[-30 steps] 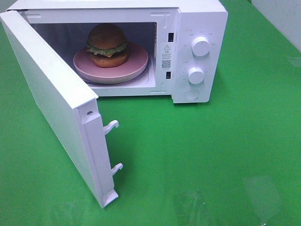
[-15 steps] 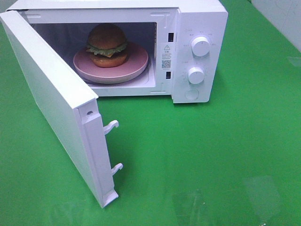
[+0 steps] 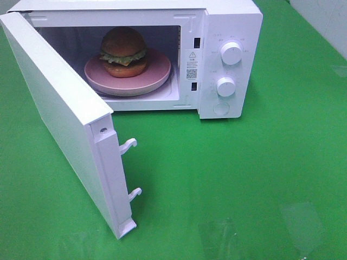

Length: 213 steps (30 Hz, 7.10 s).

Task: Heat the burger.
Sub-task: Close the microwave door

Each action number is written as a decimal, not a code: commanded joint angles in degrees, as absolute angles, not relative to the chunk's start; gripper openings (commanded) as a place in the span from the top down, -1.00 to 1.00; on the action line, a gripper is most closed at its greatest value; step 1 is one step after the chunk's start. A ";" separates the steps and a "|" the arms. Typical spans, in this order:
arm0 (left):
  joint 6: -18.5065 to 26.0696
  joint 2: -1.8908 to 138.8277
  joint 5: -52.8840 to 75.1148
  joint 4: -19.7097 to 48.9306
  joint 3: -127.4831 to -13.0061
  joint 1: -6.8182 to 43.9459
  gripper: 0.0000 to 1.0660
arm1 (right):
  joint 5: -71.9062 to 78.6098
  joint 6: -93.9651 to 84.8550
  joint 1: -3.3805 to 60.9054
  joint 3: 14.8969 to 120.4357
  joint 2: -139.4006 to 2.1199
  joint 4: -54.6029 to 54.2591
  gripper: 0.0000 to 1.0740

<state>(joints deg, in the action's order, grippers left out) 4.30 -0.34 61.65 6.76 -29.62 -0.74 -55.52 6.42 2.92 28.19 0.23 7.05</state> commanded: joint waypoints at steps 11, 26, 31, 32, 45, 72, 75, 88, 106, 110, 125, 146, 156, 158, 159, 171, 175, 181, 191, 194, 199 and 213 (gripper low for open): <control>4.30 -1.20 61.19 7.16 -29.56 -0.86 -0.66 | -55.23 6.25 2.69 28.19 1.78 6.93 -0.42; 4.30 -1.20 61.19 7.16 -29.56 -0.86 -0.66 | -55.23 6.25 2.69 28.19 1.78 6.93 -0.42; 4.30 -1.20 61.19 7.16 -29.56 -0.86 -0.66 | -55.23 6.25 2.69 28.19 1.78 6.93 -0.42; 4.30 -1.20 61.19 7.16 -29.56 -0.86 -0.66 | -55.23 6.25 2.69 28.19 1.78 6.93 -0.42; 4.30 -1.20 61.19 8.42 -29.56 -0.86 -0.66 | -55.23 6.25 2.69 28.19 1.78 6.93 -0.42; 4.30 18.68 33.92 12.20 -32.72 -0.86 0.32 | -55.23 6.25 2.69 28.19 1.78 6.93 -0.42; 4.30 20.68 33.35 12.32 -32.72 -0.86 0.59 | -55.23 6.25 2.69 28.19 1.78 6.93 -0.42; 9.51 30.71 15.36 13.24 -27.33 -0.86 1.00 | -55.23 6.25 2.69 28.19 1.78 6.93 -0.42; 9.45 35.52 -17.53 10.89 -8.65 -0.86 1.00 | -55.23 6.25 2.69 28.19 1.78 6.93 -0.42; 9.40 40.79 -21.37 9.74 -8.65 -0.86 1.00 | -55.23 6.25 2.69 28.19 1.78 6.93 -0.42; -1.55 57.75 -30.71 -4.76 -13.41 -0.86 1.00 | -55.23 6.25 2.69 28.19 1.78 6.93 -0.42; -18.22 80.39 -47.84 -29.22 -20.17 -0.86 1.00 | -55.23 6.25 2.69 28.19 1.78 6.93 -0.42; -18.68 85.31 -50.42 -30.25 -23.09 0.57 1.00 | -55.23 6.25 2.69 28.19 1.78 6.93 -0.42; -18.56 86.57 -50.48 -30.25 -23.84 2.46 1.00 | -55.23 6.25 2.69 28.19 1.78 6.93 -0.42; -18.45 88.12 -50.48 -29.68 -24.75 4.07 1.00 | -55.23 6.25 2.69 28.19 1.78 6.93 -0.42; -17.99 92.53 -50.48 -26.87 -30.19 10.26 1.00 | -55.23 6.25 2.69 28.19 1.78 6.93 -0.42; -17.99 94.14 -50.42 -25.90 -31.91 11.86 1.00 | -55.23 6.25 2.69 28.19 1.78 6.93 -0.42; -17.99 95.86 -50.31 -24.47 -33.80 13.46 1.00 | -55.23 6.25 2.69 28.19 1.78 6.93 -0.42; -13.87 100.21 -48.93 -16.62 -38.79 19.82 1.00 | -55.23 6.25 2.69 28.19 1.78 6.93 -0.42; -13.29 101.53 -48.87 -14.90 -40.51 21.08 1.00 | -55.23 6.25 2.69 28.19 1.78 6.93 -0.42; -12.89 104.34 -46.12 -13.29 -45.03 23.55 1.00 | -55.23 6.25 2.69 28.19 1.78 6.93 -0.42; -11.97 110.12 -43.26 -8.77 -54.37 27.85 1.00 | -55.23 6.25 2.69 28.19 1.78 6.93 -0.42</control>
<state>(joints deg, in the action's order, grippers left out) -11.97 110.07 -42.74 -13.87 -52.83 28.53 -55.58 6.42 2.92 28.19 0.23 6.99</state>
